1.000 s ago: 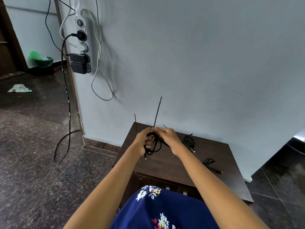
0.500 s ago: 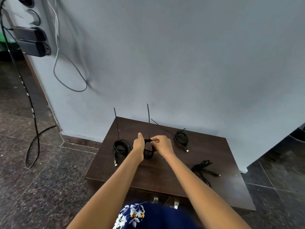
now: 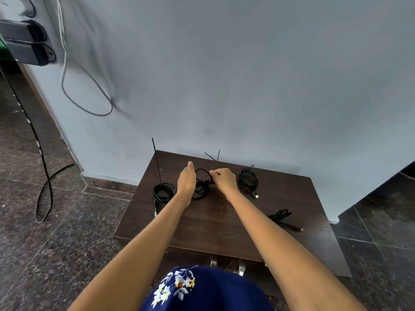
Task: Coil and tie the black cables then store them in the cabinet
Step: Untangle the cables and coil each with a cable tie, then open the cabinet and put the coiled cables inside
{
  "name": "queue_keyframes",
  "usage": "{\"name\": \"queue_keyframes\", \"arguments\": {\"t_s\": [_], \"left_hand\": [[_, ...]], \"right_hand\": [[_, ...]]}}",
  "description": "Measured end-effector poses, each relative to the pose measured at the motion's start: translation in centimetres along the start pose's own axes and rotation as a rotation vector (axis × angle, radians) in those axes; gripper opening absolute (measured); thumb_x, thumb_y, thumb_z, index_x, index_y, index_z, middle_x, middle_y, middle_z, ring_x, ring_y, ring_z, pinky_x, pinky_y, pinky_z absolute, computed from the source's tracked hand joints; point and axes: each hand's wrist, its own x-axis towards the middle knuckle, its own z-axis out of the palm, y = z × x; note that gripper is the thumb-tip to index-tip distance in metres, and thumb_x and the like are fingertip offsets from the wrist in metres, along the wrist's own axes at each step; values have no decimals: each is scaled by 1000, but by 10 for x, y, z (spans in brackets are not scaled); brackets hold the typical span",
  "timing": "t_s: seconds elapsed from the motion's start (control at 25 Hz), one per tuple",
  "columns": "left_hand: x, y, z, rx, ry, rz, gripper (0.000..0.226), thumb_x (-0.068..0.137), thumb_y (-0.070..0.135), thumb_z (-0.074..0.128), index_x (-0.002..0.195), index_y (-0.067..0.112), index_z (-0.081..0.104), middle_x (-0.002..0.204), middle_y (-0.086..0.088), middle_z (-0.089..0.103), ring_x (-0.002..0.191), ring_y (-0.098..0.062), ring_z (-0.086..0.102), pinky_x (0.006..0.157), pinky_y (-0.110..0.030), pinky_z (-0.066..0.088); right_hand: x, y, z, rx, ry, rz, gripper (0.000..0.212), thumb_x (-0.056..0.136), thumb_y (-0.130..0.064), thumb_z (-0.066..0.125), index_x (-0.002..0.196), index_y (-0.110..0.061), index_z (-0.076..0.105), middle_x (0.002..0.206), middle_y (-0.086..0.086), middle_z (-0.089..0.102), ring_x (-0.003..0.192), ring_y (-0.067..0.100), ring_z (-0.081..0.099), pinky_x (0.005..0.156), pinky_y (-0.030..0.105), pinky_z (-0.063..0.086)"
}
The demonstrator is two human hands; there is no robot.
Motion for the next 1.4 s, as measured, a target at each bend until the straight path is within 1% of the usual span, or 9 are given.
{"name": "queue_keyframes", "arguments": {"t_s": [0.08, 0.2, 0.48, 0.68, 0.88, 1.04, 1.12, 1.28, 1.4], "left_hand": [[-10, 2, -5, -70, 30, 65, 42, 100, 35, 26, 116, 14, 60, 116, 0, 59, 115, -23, 49, 91, -31, 34], [-29, 5, -9, -87, 76, 133, 37, 98, 23, 32, 119, 11, 60, 119, -6, 61, 114, -23, 53, 90, -30, 38], [-97, -13, -25, 120, -54, 136, 28, 93, 7, 35, 102, 10, 62, 90, -8, 63, 74, -19, 53, 66, -30, 42], [-136, -24, -38, 264, -125, 108, 29, 82, -4, 34, 64, 11, 50, 59, -8, 48, 51, -20, 40, 51, -26, 30], [-140, -48, -40, 218, -132, -2, 29, 82, 0, 34, 64, 15, 50, 61, -5, 47, 47, -19, 42, 47, -20, 31], [-140, -94, -24, 259, -106, -117, 21, 85, 10, 43, 85, 11, 64, 81, -10, 65, 59, -21, 55, 54, -25, 40], [-139, -112, -13, 273, 40, -57, 26, 84, 10, 45, 92, 9, 70, 88, -10, 67, 77, -27, 61, 65, -28, 44], [-152, -133, -2, 114, 297, 71, 22, 88, 12, 41, 82, 15, 61, 84, -5, 66, 74, -23, 57, 55, -28, 39], [-157, -162, 0, 51, 323, -57, 20, 89, 15, 42, 90, 14, 62, 91, -7, 67, 78, -21, 58, 63, -30, 43]], "right_hand": [[-10, 0, -9, 9, 86, -73, 33, 95, -24, 48, 76, -9, 70, 83, 7, 69, 88, 25, 60, 75, 34, 47], [-30, -3, -23, 43, 205, -133, 29, 96, -23, 47, 103, -9, 72, 109, 6, 69, 104, 22, 60, 79, 34, 51], [-126, -15, -26, -88, 99, -239, 26, 96, -26, 46, 101, -18, 71, 109, -1, 70, 101, 17, 62, 80, 33, 50], [-177, -30, -14, -145, 0, -203, 31, 96, -25, 43, 103, -18, 72, 105, 4, 72, 97, 24, 65, 78, 34, 50], [-186, -23, -4, -255, -91, -112, 32, 93, -17, 43, 71, -22, 66, 106, 6, 71, 87, 29, 64, 71, 35, 48], [-183, 9, 21, -352, -223, 23, 29, 91, -14, 44, 103, -16, 70, 105, 12, 69, 98, 32, 65, 75, 35, 47], [-182, 34, 33, -343, -235, 67, 27, 92, -16, 45, 110, -17, 64, 110, 14, 66, 103, 33, 63, 78, 36, 47], [-174, 43, 44, -243, -134, 53, 18, 93, -24, 48, 101, -22, 64, 109, 7, 68, 101, 29, 63, 84, 39, 53], [-182, 40, 50, -249, -38, 48, 20, 94, -23, 46, 96, -22, 66, 104, 4, 70, 98, 27, 64, 81, 38, 53]]}}
